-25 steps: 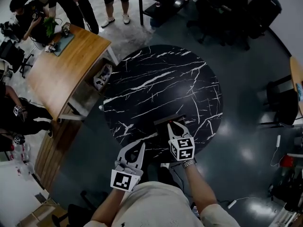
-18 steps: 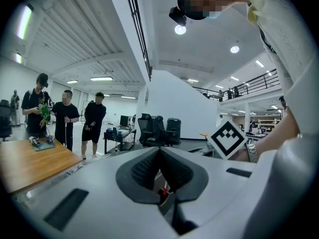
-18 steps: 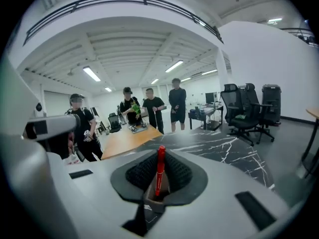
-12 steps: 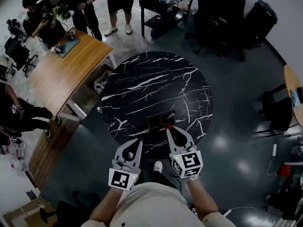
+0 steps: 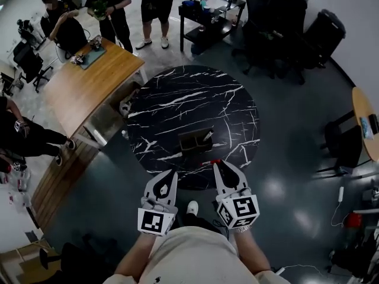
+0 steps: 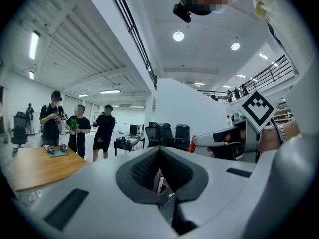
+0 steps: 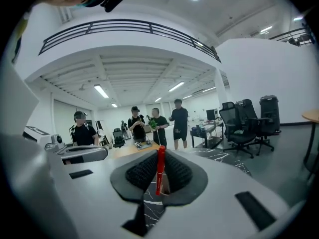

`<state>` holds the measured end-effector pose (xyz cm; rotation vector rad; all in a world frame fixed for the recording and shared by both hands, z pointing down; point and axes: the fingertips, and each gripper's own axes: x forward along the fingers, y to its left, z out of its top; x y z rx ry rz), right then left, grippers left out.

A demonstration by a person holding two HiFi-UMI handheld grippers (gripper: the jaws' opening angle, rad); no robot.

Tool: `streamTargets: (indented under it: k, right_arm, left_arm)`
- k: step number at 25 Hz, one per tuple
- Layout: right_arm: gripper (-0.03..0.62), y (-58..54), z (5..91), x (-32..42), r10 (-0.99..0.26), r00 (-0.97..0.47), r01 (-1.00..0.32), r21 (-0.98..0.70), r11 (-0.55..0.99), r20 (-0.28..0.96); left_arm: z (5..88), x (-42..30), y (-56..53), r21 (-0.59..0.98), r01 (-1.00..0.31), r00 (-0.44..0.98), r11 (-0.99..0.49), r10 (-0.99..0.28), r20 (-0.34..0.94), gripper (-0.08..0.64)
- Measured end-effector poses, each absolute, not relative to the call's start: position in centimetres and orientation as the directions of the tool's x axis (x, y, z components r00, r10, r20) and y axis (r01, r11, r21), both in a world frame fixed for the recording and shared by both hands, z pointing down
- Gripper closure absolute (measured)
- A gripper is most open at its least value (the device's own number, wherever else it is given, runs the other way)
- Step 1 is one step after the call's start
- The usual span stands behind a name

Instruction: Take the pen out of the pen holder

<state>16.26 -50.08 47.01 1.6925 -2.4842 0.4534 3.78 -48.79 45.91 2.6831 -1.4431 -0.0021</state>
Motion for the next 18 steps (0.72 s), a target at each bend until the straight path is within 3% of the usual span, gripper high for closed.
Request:
streamTargets:
  k: [18]
  right_arm:
    - [0.535, -47.3, 45.5, 15.5, -0.877, -0.423, -0.903, -0.182, 0.389, 0.228]
  left_arm:
    - [44.5, 3.3, -45.6, 0.051, -0.857, 0.514, -0.512, -0.858, 0.012, 0.549]
